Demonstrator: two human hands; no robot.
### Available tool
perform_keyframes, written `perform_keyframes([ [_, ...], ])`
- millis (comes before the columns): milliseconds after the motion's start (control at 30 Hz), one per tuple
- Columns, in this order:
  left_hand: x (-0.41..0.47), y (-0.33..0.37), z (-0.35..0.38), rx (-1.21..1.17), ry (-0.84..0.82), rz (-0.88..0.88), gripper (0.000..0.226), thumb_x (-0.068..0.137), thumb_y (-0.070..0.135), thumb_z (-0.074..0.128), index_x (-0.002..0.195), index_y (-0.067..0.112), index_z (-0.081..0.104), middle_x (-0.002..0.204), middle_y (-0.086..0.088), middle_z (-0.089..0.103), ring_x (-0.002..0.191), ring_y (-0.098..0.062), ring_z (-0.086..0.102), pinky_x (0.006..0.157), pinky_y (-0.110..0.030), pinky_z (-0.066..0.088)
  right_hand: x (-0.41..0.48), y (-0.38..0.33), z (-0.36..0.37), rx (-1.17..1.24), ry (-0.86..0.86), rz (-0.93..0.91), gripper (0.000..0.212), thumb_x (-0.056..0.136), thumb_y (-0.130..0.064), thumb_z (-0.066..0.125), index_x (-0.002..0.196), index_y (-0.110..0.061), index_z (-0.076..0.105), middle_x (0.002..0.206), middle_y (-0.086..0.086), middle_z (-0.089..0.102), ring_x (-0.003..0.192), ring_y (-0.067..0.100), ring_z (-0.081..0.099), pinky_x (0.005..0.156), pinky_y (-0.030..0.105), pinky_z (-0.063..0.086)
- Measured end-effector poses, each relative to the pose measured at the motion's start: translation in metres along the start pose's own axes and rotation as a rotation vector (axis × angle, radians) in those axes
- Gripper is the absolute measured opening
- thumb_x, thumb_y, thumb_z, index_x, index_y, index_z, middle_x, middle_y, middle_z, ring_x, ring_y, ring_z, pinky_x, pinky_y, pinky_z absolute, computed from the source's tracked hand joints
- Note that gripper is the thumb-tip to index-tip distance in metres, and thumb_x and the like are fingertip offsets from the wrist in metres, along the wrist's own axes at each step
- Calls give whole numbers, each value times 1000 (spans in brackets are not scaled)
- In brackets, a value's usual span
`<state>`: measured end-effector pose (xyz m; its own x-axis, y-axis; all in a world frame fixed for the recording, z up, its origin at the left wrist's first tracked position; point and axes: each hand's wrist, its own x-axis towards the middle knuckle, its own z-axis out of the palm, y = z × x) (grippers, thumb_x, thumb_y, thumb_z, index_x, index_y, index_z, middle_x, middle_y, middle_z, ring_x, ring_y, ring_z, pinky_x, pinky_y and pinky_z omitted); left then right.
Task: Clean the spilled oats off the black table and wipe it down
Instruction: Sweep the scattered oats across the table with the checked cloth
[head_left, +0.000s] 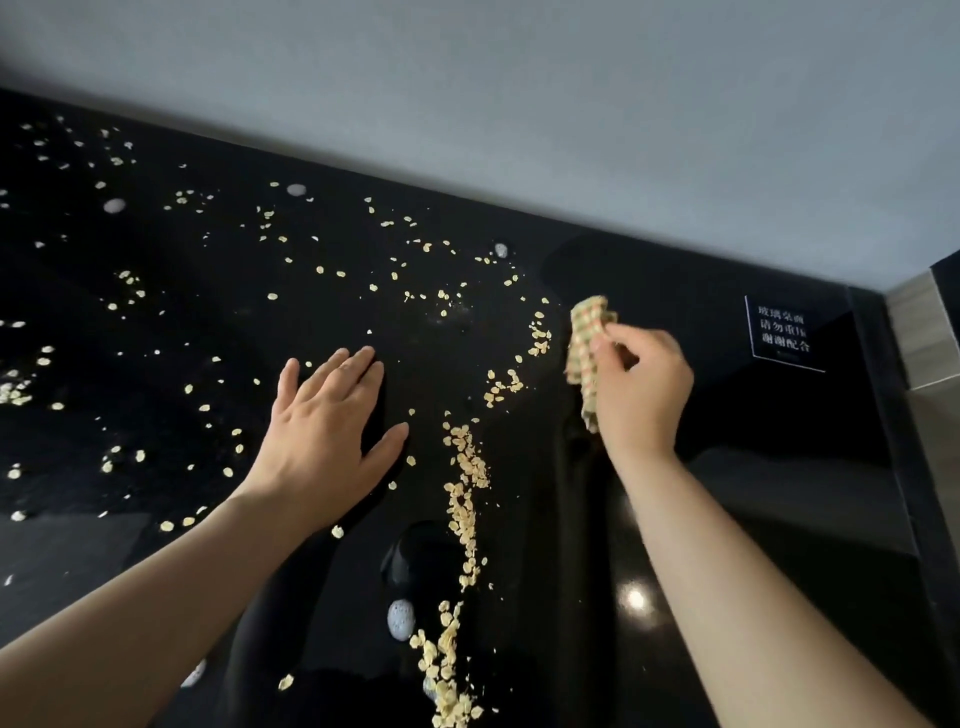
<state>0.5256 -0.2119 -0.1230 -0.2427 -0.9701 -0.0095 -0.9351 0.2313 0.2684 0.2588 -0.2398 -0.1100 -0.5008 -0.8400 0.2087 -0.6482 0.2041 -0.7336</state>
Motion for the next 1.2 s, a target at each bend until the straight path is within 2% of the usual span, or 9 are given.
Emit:
perform_keyframes([
  [233, 5, 2, -3, 23, 7, 12, 76, 84, 62, 30, 128, 8, 58, 140, -6, 51, 135, -26, 41, 116, -53, 14, -2, -12, 33, -41, -101, -40, 17, 88, -7, 62, 100, -9, 73, 96, 5, 62, 83, 15, 59, 64, 8, 37],
  [300, 4, -1, -2, 19, -1, 16, 74, 85, 61, 31, 130, 9, 57, 141, -5, 50, 135, -25, 40, 116, -54, 14, -24, -20, 32, 5, -208, -110, 16, 87, -9, 65, 100, -10, 73, 96, 1, 63, 82, 9, 59, 67, 1, 38],
  [400, 3, -3, -1, 3, 7, 16, 71, 86, 59, 32, 129, 9, 57, 141, -3, 50, 135, -23, 40, 116, -54, 15, -44, -25, 24, 89, -392, -164, 16, 85, -13, 70, 100, -12, 74, 94, -6, 65, 82, 2, 61, 69, 7, 47],
  [500, 3, -2, 1, -13, 17, 6, 67, 87, 56, 32, 129, 10, 58, 140, -2, 50, 135, -22, 40, 116, -54, 15, -22, -21, 14, 113, -309, -144, 15, 83, -12, 71, 96, -15, 75, 91, -7, 68, 82, -1, 62, 74, 5, 44],
  [667, 3, 0, 1, -15, 30, -8, 66, 87, 55, 34, 126, 10, 60, 138, -3, 53, 132, -24, 44, 115, -55, 17, 58, -4, 20, 28, -92, -8, 18, 86, -14, 66, 102, -13, 74, 99, 1, 69, 89, 10, 62, 69, 0, 36],
  [833, 4, 2, 0, 0, 29, -15, 64, 87, 54, 35, 124, 8, 61, 136, -5, 55, 130, -25, 47, 114, -55, 20, 85, -1, 45, -57, -155, -9, 17, 89, -15, 62, 102, -12, 73, 101, 5, 67, 86, 14, 62, 58, 1, 37],
  [967, 3, 2, 0, 2, 30, -16, 63, 88, 53, 37, 125, 8, 61, 136, -4, 55, 130, -25, 47, 114, -54, 21, 46, -20, 51, -13, -281, -208, 12, 85, -10, 64, 91, -11, 75, 91, 2, 64, 79, 13, 58, 65, 7, 37],
  [1133, 4, 1, -1, -5, 42, -12, 61, 89, 53, 37, 123, 9, 63, 134, -3, 56, 128, -24, 49, 114, -53, 19, -9, -25, 39, 92, -484, -313, 15, 85, -10, 69, 99, -11, 74, 93, -5, 65, 82, 4, 62, 71, 13, 49],
  [1200, 5, 1, -2, -7, 53, -10, 59, 89, 52, 38, 121, 10, 64, 132, -2, 57, 126, -24, 51, 114, -52, 20, 3, -28, 33, 127, -435, -296, 14, 83, -10, 70, 96, -13, 75, 91, -7, 67, 83, 1, 61, 73, 8, 45],
])
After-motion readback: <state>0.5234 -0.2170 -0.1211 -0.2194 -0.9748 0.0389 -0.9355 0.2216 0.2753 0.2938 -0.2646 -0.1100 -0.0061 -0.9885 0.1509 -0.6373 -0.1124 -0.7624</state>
